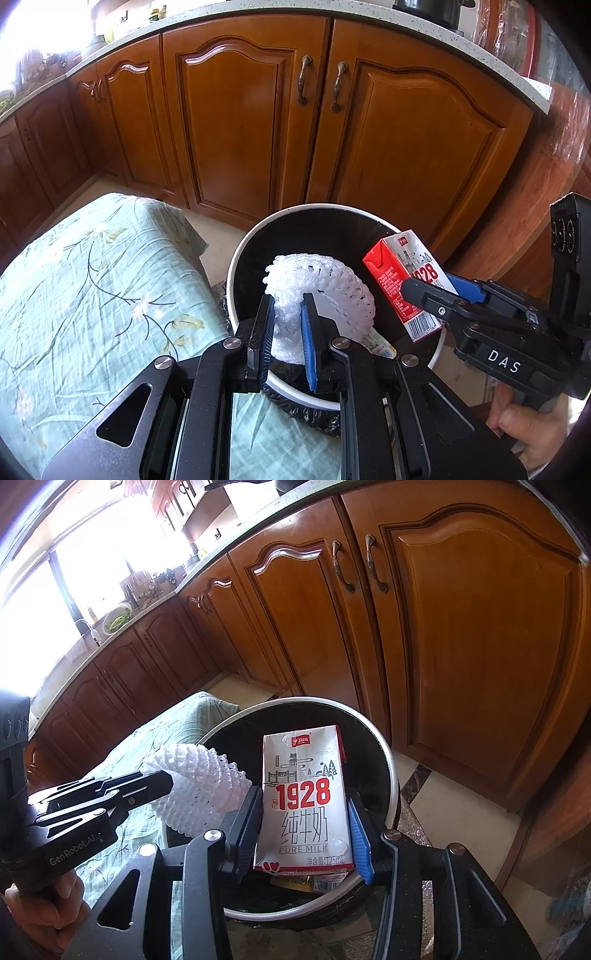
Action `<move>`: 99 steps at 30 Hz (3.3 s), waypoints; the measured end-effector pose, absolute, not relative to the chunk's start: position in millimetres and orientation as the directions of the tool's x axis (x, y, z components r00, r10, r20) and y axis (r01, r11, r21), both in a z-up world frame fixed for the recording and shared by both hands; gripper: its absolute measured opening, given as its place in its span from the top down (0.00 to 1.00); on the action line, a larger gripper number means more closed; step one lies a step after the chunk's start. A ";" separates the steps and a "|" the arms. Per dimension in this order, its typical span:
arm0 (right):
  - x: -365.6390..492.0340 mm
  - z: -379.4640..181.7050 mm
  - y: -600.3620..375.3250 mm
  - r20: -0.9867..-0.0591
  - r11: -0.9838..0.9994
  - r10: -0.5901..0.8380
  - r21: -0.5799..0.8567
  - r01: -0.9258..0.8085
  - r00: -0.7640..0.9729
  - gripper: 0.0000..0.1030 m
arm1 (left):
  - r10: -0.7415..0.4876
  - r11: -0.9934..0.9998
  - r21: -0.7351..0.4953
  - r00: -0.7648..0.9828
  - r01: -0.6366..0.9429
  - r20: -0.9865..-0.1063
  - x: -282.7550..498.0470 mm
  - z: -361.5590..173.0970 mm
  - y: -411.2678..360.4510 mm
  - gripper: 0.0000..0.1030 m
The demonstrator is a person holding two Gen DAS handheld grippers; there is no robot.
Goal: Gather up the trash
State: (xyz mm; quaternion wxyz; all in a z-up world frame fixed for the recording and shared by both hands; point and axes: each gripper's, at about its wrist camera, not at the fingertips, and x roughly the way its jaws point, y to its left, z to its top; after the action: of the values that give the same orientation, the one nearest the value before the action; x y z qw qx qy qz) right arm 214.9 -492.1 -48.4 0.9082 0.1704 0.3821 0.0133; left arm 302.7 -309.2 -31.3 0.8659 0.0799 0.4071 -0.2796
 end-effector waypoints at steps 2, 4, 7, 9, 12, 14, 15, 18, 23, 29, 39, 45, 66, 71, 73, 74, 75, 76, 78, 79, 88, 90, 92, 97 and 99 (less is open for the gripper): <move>215.4 -48.5 -492.0 -0.692 0.943 0.154 0.317 0.105 0.705 0.56 | -0.415 0.831 -0.086 0.509 0.550 -0.754 303.8 -32.9 -310.8 0.87; 216.1 -49.0 -492.2 -0.696 0.943 0.153 0.315 0.106 0.702 0.56 | -0.413 0.831 -0.084 0.507 0.550 -0.757 304.7 -34.0 -312.7 0.87; 217.6 -50.1 -492.4 -0.703 0.944 0.152 0.311 0.108 0.695 0.56 | -0.411 0.830 -0.082 0.505 0.552 -0.759 305.6 -34.1 -315.0 0.86; 218.4 -49.9 -491.8 -0.705 0.945 0.150 0.308 0.108 0.693 0.56 | -0.409 0.830 -0.079 0.505 0.552 -0.760 306.1 -33.9 -316.3 0.86; 219.0 -50.4 -492.0 -0.708 0.947 0.148 0.303 0.109 0.690 0.56 | -0.407 0.830 -0.075 0.508 0.553 -0.759 306.6 -33.3 -317.2 0.86; 219.3 -51.4 -492.2 -0.711 0.947 0.148 0.302 0.109 0.687 0.56 | -0.405 0.830 -0.072 0.510 0.553 -0.758 306.0 -33.5 -317.6 0.86; 219.5 -52.1 -492.8 -0.713 0.947 0.147 0.301 0.109 0.685 0.56 | -0.404 0.831 -0.071 0.511 0.552 -0.758 305.6 -33.7 -317.8 0.86; 221.1 -52.8 -493.5 -0.717 0.946 0.150 0.304 0.111 0.681 0.56 | -0.401 0.834 -0.070 0.514 0.547 -0.758 304.0 -34.0 -318.2 0.86; 219.9 -50.6 -497.8 -0.708 0.938 0.158 0.326 0.120 0.689 0.45 | -0.402 0.833 -0.076 0.506 0.547 -0.763 302.3 -32.4 -317.6 0.74; 202.6 -38.7 -501.8 -0.661 0.921 0.145 0.363 0.144 0.736 0.29 | -0.406 0.845 -0.072 0.549 0.530 -0.731 288.6 -20.9 -304.4 0.33; 162.9 -29.0 -471.8 -0.596 0.900 0.160 0.416 0.132 0.787 0.10 | -0.434 0.869 -0.160 0.569 0.467 -0.699 260.1 -19.2 -245.3 0.31; 134.6 -26.6 -439.9 -0.557 0.896 0.161 0.428 0.116 0.814 0.06 | -0.437 0.889 -0.215 0.609 0.405 -0.661 233.6 -20.4 -197.5 0.28; 65.7 41.5 -339.2 -0.265 0.976 0.021 0.214 0.038 0.964 0.00 | -0.365 0.929 -0.217 0.845 0.300 -0.392 136.5 18.7 -81.9 0.00; 63.7 15.7 -336.7 -0.289 0.973 0.013 0.223 0.054 0.957 0.00 | -0.320 0.945 -0.187 0.871 0.267 -0.373 128.9 9.1 -77.1 0.00; 61.4 5.9 -336.4 -0.300 0.973 0.007 0.221 0.062 0.954 0.00 | -0.305 0.951 -0.172 0.874 0.257 -0.380 127.8 2.1 -77.3 0.00; 60.3 2.3 -335.9 -0.304 0.974 0.003 0.217 0.066 0.953 0.00 | -0.296 0.954 -0.163 0.876 0.251 -0.381 126.5 -1.1 -77.7 0.00; 58.5 -0.4 -335.5 -0.306 0.974 0.002 0.216 0.068 0.952 0.00 | -0.288 0.957 -0.152 0.877 0.248 -0.384 124.7 -4.2 -78.5 0.00; 57.4 -2.7 -335.8 -0.307 0.974 0.003 0.217 0.067 0.952 0.00 | -0.281 0.959 -0.141 0.878 0.244 -0.387 122.4 -7.4 -79.1 0.00; 54.3 -4.8 -335.7 -0.307 0.973 0.003 0.219 0.068 0.952 0.00 | -0.272 0.962 -0.120 0.879 0.244 -0.392 120.2 -11.3 -81.1 0.00; 52.7 -4.8 -335.6 -0.307 0.973 0.003 0.219 0.068 0.952 0.00 | -0.265 0.964 -0.109 0.881 0.242 -0.393 118.4 -12.8 -82.4 0.00; 45.4 3.5 -328.0 -0.290 0.981 0.009 0.190 0.049 0.957 0.00 | -0.220 0.975 -0.050 0.898 0.218 -0.382 107.7 -9.3 -84.2 0.00; 44.5 2.5 -326.9 -0.291 0.980 0.011 0.191 0.046 0.957 0.00 | -0.208 0.977 -0.038 0.902 0.210 -0.378 104.1 -8.9 -85.2 0.00; 43.6 2.0 -326.7 -0.291 0.980 0.014 0.195 0.045 0.957 0.00 | -0.191 0.980 -0.028 0.906 0.195 -0.377 102.4 -7.8 -86.1 0.00; 41.9 1.9 -326.0 -0.289 0.980 0.012 0.192 0.045 0.957 0.00 | -0.163 0.985 -0.007 0.914 0.173 -0.371 98.6 -5.9 -85.7 0.00; 41.5 2.0 -325.2 -0.288 0.981 0.014 0.190 0.043 0.957 0.00 | -0.157 0.986 -0.003 0.916 0.168 -0.370 97.2 -5.5 -85.5 0.00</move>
State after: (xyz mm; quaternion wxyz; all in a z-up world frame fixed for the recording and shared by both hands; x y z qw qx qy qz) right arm 41.5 -325.2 2.0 0.9845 0.0977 0.1457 -0.0071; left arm 97.2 -85.5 -5.5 0.9786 0.0144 0.1879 -0.0829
